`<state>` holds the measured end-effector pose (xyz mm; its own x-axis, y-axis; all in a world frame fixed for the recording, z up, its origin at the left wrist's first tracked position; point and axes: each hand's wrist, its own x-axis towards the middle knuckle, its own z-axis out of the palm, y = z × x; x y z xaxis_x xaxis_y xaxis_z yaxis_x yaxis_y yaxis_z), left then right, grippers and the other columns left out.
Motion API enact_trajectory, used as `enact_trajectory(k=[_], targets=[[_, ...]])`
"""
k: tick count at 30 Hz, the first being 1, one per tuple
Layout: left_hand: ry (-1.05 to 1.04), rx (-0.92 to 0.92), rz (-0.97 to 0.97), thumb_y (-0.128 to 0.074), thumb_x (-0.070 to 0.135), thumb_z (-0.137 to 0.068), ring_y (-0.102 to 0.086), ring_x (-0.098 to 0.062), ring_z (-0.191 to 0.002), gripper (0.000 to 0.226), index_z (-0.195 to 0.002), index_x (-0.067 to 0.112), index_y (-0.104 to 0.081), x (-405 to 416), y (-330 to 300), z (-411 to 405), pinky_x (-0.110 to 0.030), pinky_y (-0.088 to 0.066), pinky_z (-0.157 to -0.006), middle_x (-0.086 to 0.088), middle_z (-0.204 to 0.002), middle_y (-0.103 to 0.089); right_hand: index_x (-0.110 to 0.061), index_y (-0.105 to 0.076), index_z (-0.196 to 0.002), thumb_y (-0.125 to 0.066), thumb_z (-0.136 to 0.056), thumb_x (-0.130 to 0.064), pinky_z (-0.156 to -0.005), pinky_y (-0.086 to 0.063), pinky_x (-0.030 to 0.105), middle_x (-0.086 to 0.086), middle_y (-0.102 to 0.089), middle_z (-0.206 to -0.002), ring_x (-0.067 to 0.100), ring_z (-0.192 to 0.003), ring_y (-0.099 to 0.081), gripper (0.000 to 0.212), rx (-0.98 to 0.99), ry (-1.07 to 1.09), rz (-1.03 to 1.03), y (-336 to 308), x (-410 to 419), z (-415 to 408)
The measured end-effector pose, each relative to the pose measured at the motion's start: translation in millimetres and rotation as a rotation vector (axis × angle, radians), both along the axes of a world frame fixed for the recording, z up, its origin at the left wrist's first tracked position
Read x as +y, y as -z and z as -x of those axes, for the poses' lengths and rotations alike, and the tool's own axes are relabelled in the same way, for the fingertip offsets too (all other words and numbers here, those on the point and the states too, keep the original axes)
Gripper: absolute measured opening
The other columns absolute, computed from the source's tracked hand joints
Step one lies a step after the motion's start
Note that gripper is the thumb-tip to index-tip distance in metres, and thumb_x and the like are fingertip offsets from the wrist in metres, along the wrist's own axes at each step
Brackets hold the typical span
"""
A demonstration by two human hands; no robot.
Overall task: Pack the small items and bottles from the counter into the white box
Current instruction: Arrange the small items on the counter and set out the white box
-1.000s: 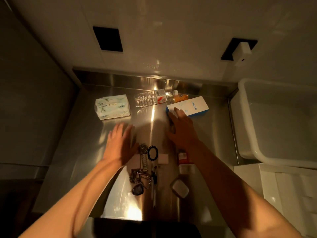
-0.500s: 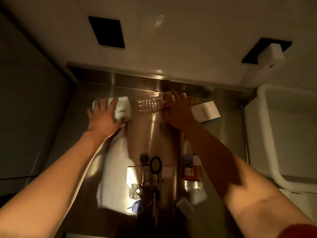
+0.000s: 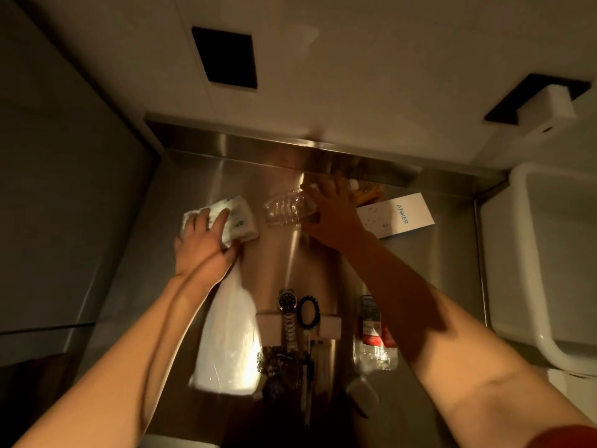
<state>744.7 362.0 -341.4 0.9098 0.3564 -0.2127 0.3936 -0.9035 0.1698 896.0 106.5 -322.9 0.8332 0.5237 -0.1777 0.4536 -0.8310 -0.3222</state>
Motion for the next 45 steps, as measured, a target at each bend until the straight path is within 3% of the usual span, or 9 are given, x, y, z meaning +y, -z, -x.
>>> enact_trajectory(k=[7,16,21,25,29,35,37,39,45], targets=[[-0.105,-0.008,-0.11,-0.067,0.062,-0.081,-0.047,-0.038,-0.115,0.079,-0.149,0.033,-0.04,-21.2,-8.9,58.2,-0.055,-0.047,-0.091,-0.013,-0.13,-0.05,-0.036,-0.038,-0.152,-0.069,-0.08,-0.049,-0.118,-0.012,0.071,0.001,-0.027,-0.164,0.042,-0.154,-0.007,0.08,-0.056,-0.099,-0.028,6.7,8.3,47.1],[-0.187,0.004,-0.063,-0.069,0.073,-0.072,-0.046,-0.031,-0.105,0.084,-0.142,0.033,-0.042,-32.3,-15.4,135.8,-0.045,-0.046,-0.08,-0.006,-0.121,-0.048,-0.029,-0.048,-0.148,-0.072,-0.074,-0.034,-0.118,-0.024,0.066,0.003,-0.033,-0.161,0.042,-0.153,-0.007,0.077,-0.007,-0.188,-0.129,4.9,9.1,104.3],[-0.263,0.019,0.056,-0.075,0.065,-0.074,-0.041,-0.03,-0.111,0.092,-0.15,0.03,-0.038,-36.9,-19.1,164.7,-0.041,-0.046,-0.085,-0.007,-0.128,-0.045,-0.028,-0.05,-0.147,-0.074,-0.073,-0.035,-0.115,-0.026,0.067,0.003,-0.034,-0.16,0.043,-0.153,-0.007,0.077,0.03,-0.242,-0.145,2.2,11.8,133.4],[-0.293,-0.021,0.24,-0.081,0.047,-0.076,-0.034,-0.029,-0.125,0.091,-0.154,0.024,-0.04,-39.1,-23.9,173.0,-0.041,-0.043,-0.105,-0.006,-0.147,-0.036,-0.027,-0.048,-0.149,-0.074,-0.076,-0.034,-0.114,-0.029,0.067,0.004,-0.031,-0.162,0.043,-0.154,-0.004,0.078,0.048,-0.262,-0.18,1.0,14.5,148.5],[-0.336,-0.139,0.404,-0.087,0.039,-0.073,-0.04,-0.029,-0.129,0.086,-0.146,0.03,-0.043,-39.7,-32.6,180.4,-0.047,-0.046,-0.104,-0.003,-0.146,-0.036,-0.032,-0.035,-0.156,-0.071,-0.082,-0.039,-0.119,-0.021,0.068,0.001,-0.018,-0.168,0.035,-0.156,0.0,0.082,0.093,-0.235,-0.148,-2.2,10.1,148.5],[-0.291,-0.192,0.328,-0.087,0.053,-0.067,-0.041,-0.028,-0.131,0.089,-0.142,0.039,-0.04,-37.1,-40.9,176.3,-0.05,-0.043,-0.106,0.001,-0.146,-0.04,-0.029,-0.038,-0.152,-0.06,-0.09,-0.054,-0.12,-0.028,0.058,0.002,-0.03,-0.162,0.03,-0.152,-0.022,0.07,-0.086,-0.118,-0.062,-10.3,-20.0,116.0],[-0.331,-0.234,0.411,-0.087,0.055,-0.067,-0.043,-0.025,-0.131,0.09,-0.143,0.038,-0.041,-41.7,-43.4,166.2,-0.046,-0.043,-0.107,0.001,-0.143,-0.043,-0.03,-0.05,-0.138,-0.056,-0.092,-0.046,-0.107,-0.044,0.055,-0.002,-0.041,-0.15,0.025,-0.142,-0.038,0.05,-0.146,-0.017,-0.085,-17.9,-31.3,97.8],[-0.21,-0.278,0.366,-0.079,0.057,-0.073,-0.046,-0.026,-0.131,0.082,-0.144,0.031,-0.048,-53.1,-46.5,150.5,-0.044,-0.045,-0.106,-0.001,-0.143,-0.047,-0.032,-0.055,-0.127,-0.049,-0.088,-0.043,-0.094,-0.052,0.056,-0.003,-0.048,-0.14,0.023,-0.13,-0.047,0.041,-0.203,0.107,-0.133,-24.1,-45.4,82.6],[0.19,-0.305,0.169,-0.065,0.057,-0.087,-0.05,-0.035,-0.131,0.069,-0.143,0.017,-0.053,-100.5,-43.2,71.9,-0.05,-0.046,-0.104,-0.012,-0.144,-0.052,-0.039,-0.039,-0.145,-0.068,-0.088,-0.046,-0.105,-0.036,0.074,0.004,-0.029,-0.16,0.04,-0.149,-0.023,0.065,-0.033,0.21,0.067,-14.3,-83.8,52.3]])
